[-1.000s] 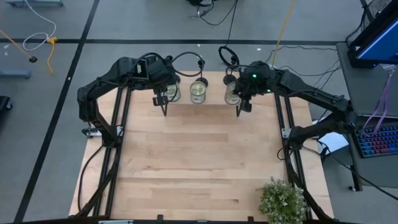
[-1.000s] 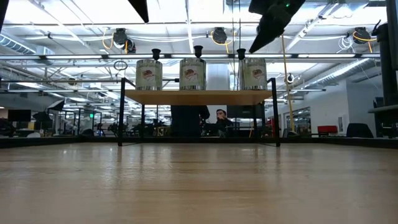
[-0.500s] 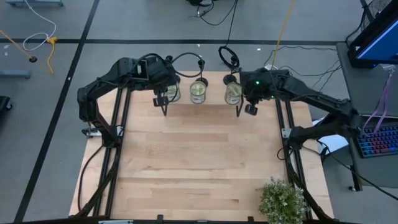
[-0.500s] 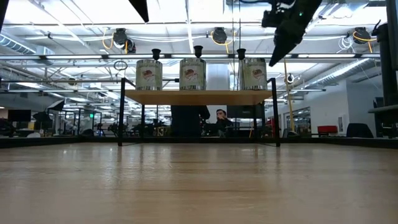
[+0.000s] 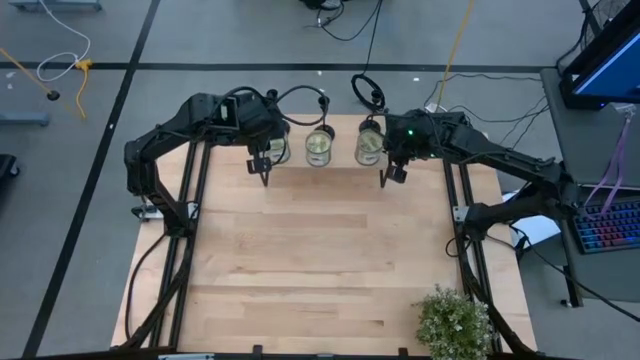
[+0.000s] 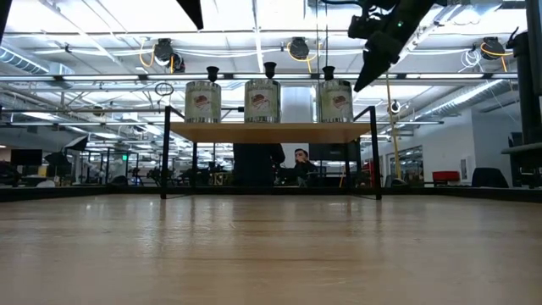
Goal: Pick & Place candle stick holders
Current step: Put the left green scented candle on the shelf aligned with the other green scented candles, then return to Home Position
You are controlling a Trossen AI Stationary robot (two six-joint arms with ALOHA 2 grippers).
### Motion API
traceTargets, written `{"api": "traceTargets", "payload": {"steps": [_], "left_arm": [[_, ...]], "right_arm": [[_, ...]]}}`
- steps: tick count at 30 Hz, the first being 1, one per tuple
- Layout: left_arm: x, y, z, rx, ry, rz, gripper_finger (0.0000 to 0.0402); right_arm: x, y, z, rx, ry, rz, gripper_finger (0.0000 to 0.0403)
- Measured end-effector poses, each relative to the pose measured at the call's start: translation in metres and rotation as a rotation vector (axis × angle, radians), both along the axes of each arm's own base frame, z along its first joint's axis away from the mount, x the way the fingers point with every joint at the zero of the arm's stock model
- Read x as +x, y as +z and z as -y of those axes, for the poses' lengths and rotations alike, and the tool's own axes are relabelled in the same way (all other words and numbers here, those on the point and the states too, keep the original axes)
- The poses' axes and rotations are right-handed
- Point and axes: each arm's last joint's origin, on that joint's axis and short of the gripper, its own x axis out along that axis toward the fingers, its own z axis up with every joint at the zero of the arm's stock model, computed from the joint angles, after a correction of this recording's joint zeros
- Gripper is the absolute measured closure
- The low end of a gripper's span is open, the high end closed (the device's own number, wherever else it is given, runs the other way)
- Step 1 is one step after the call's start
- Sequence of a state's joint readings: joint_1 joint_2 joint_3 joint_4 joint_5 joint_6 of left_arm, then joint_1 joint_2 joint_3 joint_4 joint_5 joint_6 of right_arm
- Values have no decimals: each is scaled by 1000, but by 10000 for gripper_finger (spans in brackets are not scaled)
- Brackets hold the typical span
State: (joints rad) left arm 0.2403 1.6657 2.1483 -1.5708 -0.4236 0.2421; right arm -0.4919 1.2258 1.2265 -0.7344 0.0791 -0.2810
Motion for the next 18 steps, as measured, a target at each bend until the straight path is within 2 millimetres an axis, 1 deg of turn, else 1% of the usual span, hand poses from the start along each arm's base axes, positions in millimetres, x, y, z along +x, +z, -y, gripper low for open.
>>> {"api": "traceTargets", "payload": {"steps": [1, 3, 5, 7, 10, 13, 16, 18], "left_arm": [[0, 0, 0, -2, 5, 4, 321], [-8, 5, 1, -2, 15, 30, 321], [-21, 15, 3, 6, 10, 61, 321], [-40, 26, 6, -15, 6, 122, 321], [-71, 42, 14, -105, -56, 235, 321], [-106, 55, 24, -166, -110, 353, 321], [-136, 57, 34, -144, -118, 446, 321], [-152, 53, 40, -118, -120, 515, 321]], "right_arm": [[-2, 1, -1, -2, -3, -4, 369], [-9, 7, -4, -30, -20, 11, 369], [-16, 14, -8, -32, -24, 45, 369], [-24, 23, -16, -11, -10, 107, 369], [-37, 36, -30, 40, 49, 210, 369], [-48, 42, -44, 53, 124, 287, 369], [-59, 41, -54, 21, 164, 367, 369], [-64, 36, -59, -3, 181, 436, 369]]}}
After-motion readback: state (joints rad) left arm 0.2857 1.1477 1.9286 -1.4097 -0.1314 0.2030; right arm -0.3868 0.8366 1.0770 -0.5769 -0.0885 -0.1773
